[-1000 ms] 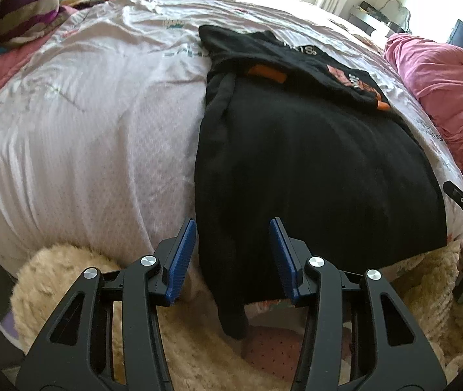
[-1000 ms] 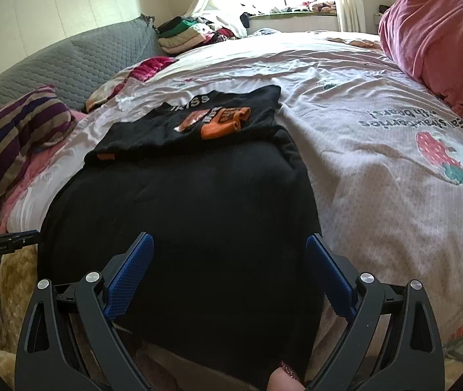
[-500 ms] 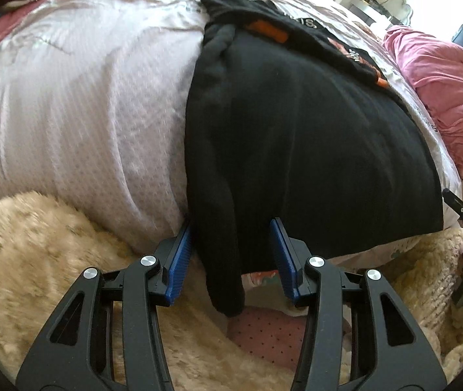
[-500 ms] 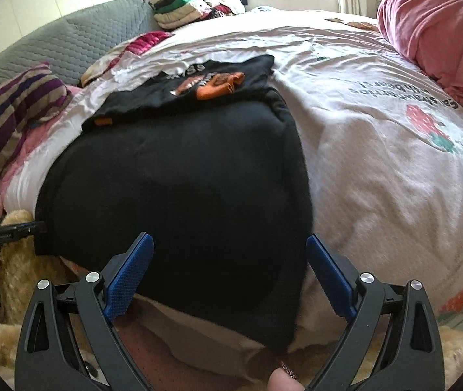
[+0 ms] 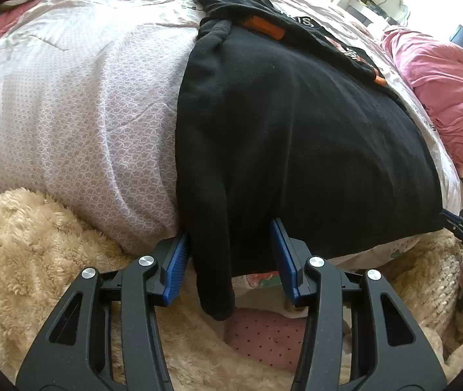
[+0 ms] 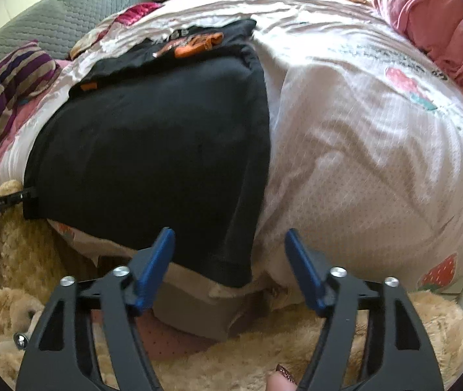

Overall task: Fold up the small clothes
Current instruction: 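Grasp the black shirt hem with both grippers, then lift the hem with both grippers and fold it toward the collar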

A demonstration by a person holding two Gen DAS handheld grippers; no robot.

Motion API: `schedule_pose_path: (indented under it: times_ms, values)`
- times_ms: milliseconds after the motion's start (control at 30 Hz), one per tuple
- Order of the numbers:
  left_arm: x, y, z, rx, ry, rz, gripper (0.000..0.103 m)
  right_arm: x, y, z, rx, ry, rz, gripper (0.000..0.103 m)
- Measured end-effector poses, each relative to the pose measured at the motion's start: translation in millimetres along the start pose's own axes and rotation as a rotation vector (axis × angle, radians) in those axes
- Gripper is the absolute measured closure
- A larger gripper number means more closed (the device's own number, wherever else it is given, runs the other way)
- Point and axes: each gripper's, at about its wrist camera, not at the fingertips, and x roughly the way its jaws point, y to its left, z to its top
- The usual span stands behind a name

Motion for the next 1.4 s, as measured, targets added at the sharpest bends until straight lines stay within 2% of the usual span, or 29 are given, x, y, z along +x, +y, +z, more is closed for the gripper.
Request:
schedule_pose_path:
  times_ms: [67,133,167,200,233,367,500,600,733,1100,1400]
  values:
    - [-1.3,1.7,-0.7,-0.002,0.000,-0.002,0.064,6.0,-0.8,0.1,0.012,0.028,-0.011,0.050]
    - [-1.5,2.0,-0.7,-0.003,0.003,-0.005,0.063,9.9,-2.4,-0.6,0.019,0.046,-0.006,0.068]
    - [-1.4,2.0,-0.5,-0.005,0.002,-0.006,0.062,9.9,-2.3,-0.6,0.017,0.046,0.001,0.074]
    - [-1.3,1.8,-0.6,-0.006,0.000,-0.009,0.060,9.0,-0.1,-1.2,0.004,0.047,0.016,0.088]
    - [-0.6,1.0,-0.3,-0.006,-0.001,-0.010,0.059,7.1,3.2,-1.8,-0.013,0.041,0.020,0.093]
    - [-0.1,-0.6,-0.3,-0.002,0.000,-0.009,0.057,-9.2,11.1,0.8,-0.053,-0.025,0.048,0.094]
    - [-0.1,0.0,0.3,-0.014,-0.005,-0.014,0.059,-41.2,-3.0,10.3,0.012,-0.148,0.184,0.094]
    - [-2.1,3.1,-0.4,-0.022,-0.008,0.011,0.074,-66.3,-7.7,19.2,0.025,-0.237,0.225,0.094]
    - [-7.1,11.6,-0.8,-0.067,-0.011,-0.046,0.096,-85.3,-10.6,33.4,0.029,-0.317,0.245,0.094]
    - [-67.9,12.7,17.6,-0.097,-0.176,-0.176,0.099,-92.8,-23.4,40.3,0.096,-0.392,0.241,0.094]
    - [-92.7,7.6,55.5,-0.099,-0.290,-0.210,0.099,-103.0,-24.6,70.5,0.106,-0.483,0.234,0.094]
